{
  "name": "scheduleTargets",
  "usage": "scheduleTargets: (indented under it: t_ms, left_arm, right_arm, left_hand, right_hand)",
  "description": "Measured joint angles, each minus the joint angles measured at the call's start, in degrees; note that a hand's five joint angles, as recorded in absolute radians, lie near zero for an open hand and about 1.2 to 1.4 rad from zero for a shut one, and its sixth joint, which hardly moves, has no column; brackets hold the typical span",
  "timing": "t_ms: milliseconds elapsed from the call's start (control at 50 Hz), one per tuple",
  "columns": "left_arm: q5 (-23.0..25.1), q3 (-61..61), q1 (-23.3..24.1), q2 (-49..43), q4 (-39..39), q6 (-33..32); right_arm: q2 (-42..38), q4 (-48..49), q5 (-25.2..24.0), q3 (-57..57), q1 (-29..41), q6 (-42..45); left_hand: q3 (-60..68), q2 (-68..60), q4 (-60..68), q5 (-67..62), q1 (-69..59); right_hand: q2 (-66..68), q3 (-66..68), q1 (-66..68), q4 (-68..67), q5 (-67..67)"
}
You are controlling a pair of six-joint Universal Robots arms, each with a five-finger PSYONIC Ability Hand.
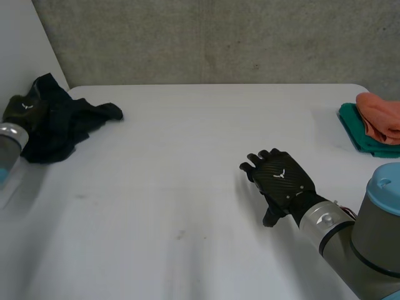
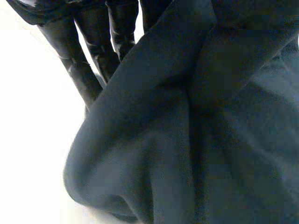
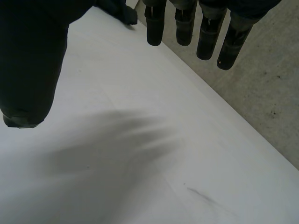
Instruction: Fold the laundry.
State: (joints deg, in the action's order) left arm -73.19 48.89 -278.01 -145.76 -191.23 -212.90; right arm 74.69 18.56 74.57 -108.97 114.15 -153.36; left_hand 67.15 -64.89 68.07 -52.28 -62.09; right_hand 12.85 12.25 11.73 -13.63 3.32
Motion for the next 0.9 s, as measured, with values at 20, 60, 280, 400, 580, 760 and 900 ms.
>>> scheduleTargets:
  t_ms: [20,60,280,400,580,760,900]
  left_arm:
    - [-0.60,0.66,0.57,0.82,-0.48,0.27]
    - [-2.20,3.24,2.57,3.94,-2.00,1.54]
    - [-2.33,22.98,19.98,25.69,-5.21,24.75]
    - [2.88,30.66,34.57,29.36,-5.46,32.66]
    - [3.56,30.12,48.22,26.26,-4.94,32.42]
    - [-4.04,32.21,42.04,34.71,-4.85,31.74]
    - [-7.00,34.91,33.01,39.01,-5.10,31.44]
  right_arm:
    - [0.06,0.02,0.04,-0.04,-0.02,0.01]
    - [0.26,0.10,0.18,-0.12,-0.13,0.02]
    - [2.44,1.21,3.05,0.38,-4.47,-0.81]
    - [4.57,1.78,6.32,0.88,-8.31,-1.96]
    - [5.81,2.16,6.97,0.76,-12.22,-2.27]
    - [6.19,2.00,5.84,1.62,-13.58,-2.07]
    - [7.01,-2.48,2.75,5.66,-12.38,-2.08]
  left_hand:
    - [0.51,-0.45,0.39,0.00,0.00]
    - [0.51,-2.93,0.40,-1.67,0.00]
    - [0.92,-3.65,0.60,-3.06,-2.40]
    - [-4.78,3.15,-5.37,1.47,2.56]
    - [-48.99,46.92,-50.31,45.22,43.66]
    - [-49.44,47.71,-50.78,45.91,43.90]
    - [-49.44,47.71,-50.78,45.92,43.90]
  right_hand:
    - [0.00,0.00,0.00,0.00,0.00]
    - [0.00,0.00,0.00,0.00,0.00]
    - [0.00,0.00,0.00,0.00,0.00]
    - [0.00,0.00,0.00,0.00,0.00]
    - [0.00,0.00,0.00,-0.01,0.00]
    - [0.00,0.00,0.00,-0.01,0.00]
    - [0.00,0.00,0.00,-0.01,0.00]
